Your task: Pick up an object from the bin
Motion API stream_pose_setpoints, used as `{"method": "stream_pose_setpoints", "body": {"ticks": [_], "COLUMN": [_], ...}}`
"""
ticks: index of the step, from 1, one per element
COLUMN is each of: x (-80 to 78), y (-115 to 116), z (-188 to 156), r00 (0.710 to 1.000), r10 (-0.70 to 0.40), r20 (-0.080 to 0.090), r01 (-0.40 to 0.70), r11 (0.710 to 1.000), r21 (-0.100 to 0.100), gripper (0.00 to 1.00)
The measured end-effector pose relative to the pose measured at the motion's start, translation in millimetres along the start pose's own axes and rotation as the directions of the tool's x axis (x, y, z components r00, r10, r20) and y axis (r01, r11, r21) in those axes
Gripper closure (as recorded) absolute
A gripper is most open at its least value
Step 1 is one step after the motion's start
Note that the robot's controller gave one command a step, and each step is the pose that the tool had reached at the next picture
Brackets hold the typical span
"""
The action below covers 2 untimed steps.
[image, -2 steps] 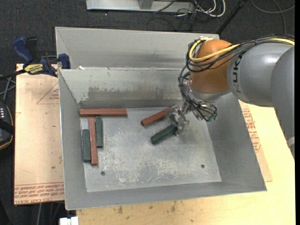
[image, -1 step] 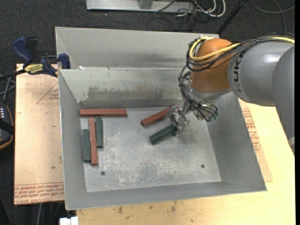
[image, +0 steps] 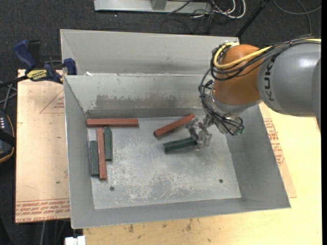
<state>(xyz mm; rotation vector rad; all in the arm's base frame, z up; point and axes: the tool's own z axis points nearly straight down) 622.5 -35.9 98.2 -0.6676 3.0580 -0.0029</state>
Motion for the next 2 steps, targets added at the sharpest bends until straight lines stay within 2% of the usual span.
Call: {"method": "stream_pose_setpoints", "body": {"ticks": [1,2], "x": [4.8,2.8], "y": [-7.6,-6.6], "z": [-25.9,-194.0], "r00": [0.999,0.961], "r10": [0.033,-0.278], "r20": [-0.018,-0.004], "r01": [-0.033,0.278], "r11": [0.999,0.961], "r21": [-0.010,-0.005], "gripper": [1.00,1.00]}}
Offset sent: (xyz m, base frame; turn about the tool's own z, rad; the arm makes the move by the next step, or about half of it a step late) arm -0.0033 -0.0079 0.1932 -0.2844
